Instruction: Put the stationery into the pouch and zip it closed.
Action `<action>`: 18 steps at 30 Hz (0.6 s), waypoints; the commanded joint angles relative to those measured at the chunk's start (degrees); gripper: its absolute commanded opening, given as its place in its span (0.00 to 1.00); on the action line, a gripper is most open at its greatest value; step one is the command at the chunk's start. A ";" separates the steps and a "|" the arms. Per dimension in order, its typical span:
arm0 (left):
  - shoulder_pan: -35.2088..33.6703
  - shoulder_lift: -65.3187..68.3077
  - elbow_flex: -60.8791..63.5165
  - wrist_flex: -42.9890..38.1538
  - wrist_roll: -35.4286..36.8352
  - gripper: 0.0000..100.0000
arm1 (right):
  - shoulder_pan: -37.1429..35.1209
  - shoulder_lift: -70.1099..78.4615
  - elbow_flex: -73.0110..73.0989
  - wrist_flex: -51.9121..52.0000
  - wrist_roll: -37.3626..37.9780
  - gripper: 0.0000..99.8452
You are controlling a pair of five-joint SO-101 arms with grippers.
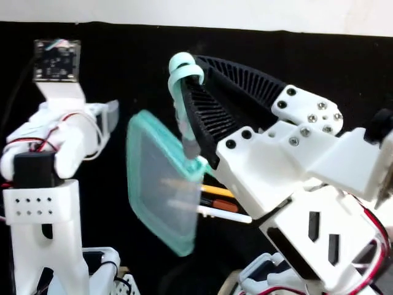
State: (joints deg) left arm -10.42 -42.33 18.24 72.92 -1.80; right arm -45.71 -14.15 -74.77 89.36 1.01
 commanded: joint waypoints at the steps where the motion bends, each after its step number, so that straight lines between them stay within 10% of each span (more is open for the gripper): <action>1: -1.80 -0.04 -1.89 2.29 0.62 0.22 | -1.10 3.03 -0.84 -1.63 0.26 0.01; 9: 0.13 -0.04 -0.04 5.10 7.21 0.23 | -8.22 6.02 -0.92 -3.12 0.53 0.01; 18: 5.49 -0.13 11.03 -9.32 9.58 0.22 | -11.74 8.75 -0.92 -3.03 0.62 0.01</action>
State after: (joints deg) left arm -4.97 -42.24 29.49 66.59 7.34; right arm -56.70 -5.54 -74.77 87.78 1.01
